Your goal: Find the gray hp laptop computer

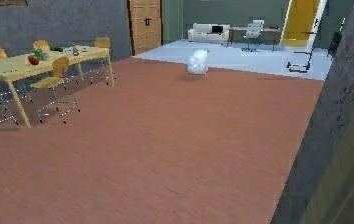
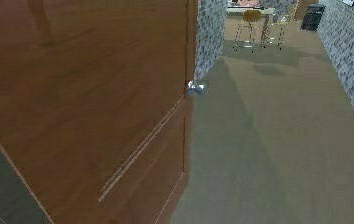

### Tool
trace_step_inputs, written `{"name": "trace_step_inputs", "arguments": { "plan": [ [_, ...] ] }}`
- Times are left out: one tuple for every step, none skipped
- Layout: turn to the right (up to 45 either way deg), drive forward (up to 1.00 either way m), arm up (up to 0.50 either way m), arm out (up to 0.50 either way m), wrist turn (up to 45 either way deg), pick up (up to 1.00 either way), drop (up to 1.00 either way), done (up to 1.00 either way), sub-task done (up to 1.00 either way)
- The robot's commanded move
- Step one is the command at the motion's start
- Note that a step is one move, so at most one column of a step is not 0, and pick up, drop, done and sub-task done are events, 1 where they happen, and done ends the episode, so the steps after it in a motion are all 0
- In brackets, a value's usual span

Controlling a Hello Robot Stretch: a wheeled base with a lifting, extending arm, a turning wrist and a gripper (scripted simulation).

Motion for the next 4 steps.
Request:
{"name": "trace_step_inputs", "arguments": {
  "plan": [
    [0.0, 1.0, 0.0, 0.0, 0.0, 0.0, 0.0, 0.0, 0.0],
    [6.0, 0.0, 0.0, 0.0, 0.0, 0.0, 0.0, 0.0, 0.0],
    [0.0, 0.15, 0.0, 0.0, 0.0, 0.0, 0.0, 0.0, 0.0],
    [36.0, 0.0, 0.0, 0.0, 0.0, 0.0, 0.0, 0.0, 0.0]
  ]
}}
